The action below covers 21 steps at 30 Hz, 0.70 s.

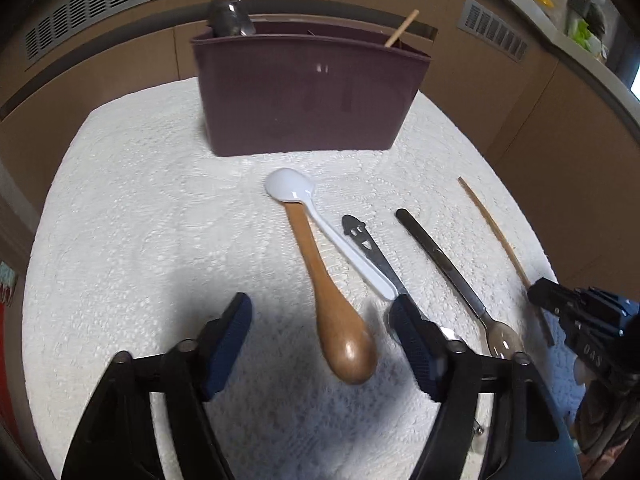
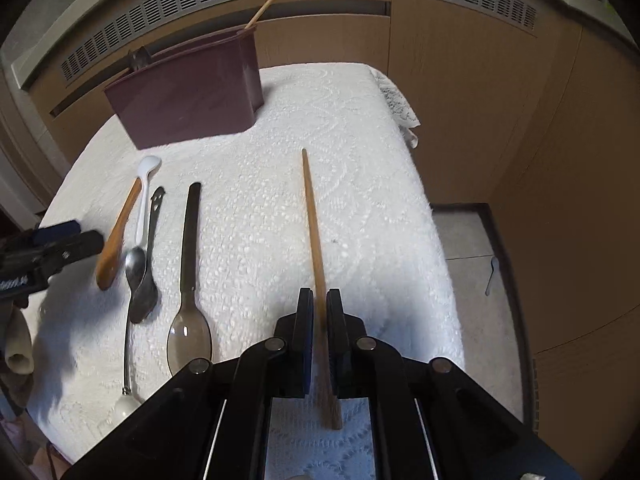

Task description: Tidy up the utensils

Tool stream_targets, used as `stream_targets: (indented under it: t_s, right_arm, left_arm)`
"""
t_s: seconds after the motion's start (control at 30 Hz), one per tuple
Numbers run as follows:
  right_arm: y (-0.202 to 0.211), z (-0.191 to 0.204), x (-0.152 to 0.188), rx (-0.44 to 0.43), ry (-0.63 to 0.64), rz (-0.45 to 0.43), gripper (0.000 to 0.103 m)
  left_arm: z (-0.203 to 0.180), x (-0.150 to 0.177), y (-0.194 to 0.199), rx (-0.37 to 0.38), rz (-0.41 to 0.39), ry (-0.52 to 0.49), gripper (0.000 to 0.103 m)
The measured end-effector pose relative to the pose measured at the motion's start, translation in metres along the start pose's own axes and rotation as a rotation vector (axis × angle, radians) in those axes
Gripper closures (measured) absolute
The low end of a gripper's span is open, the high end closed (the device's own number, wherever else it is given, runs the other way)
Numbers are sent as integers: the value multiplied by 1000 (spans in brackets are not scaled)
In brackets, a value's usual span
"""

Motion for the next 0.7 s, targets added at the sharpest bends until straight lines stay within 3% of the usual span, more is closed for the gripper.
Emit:
stream_targets:
  t_s: [0.03, 0.1, 0.3, 0.5, 0.63, 0.7]
  right_arm:
    - [-2, 3, 1, 2, 6, -5, 80]
    - [-2, 9, 6, -5, 9, -19, 54]
    - [-4, 20, 11, 1, 36, -50, 28]
    - [1, 10, 12, -12, -8, -47, 16]
    - [-1, 8, 11, -22, -10, -34, 11]
    - [-3, 9, 9, -23, 4, -20, 7]
  left_arm:
    - [-1, -2, -3, 3, 11, 0, 44]
    - [-1, -7, -5, 10, 11, 5, 45]
    - [15, -46, -19, -38, 20, 37, 45]
    - [28, -89, -64, -32, 141, 150, 47]
    - [13, -102, -76, -90, 125, 83, 52]
    - [2, -101, -80, -140, 84, -4, 67]
Point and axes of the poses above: each gripper's, at about its wrist camera, not at the fingertips, and y roughly against the way its jaws point, z to its left, x to its underside, the point moved 2 cm from there along -y, roughly the way its jaws point, and after that the axes turned 3 degrees about x, right-handed, at the moved point
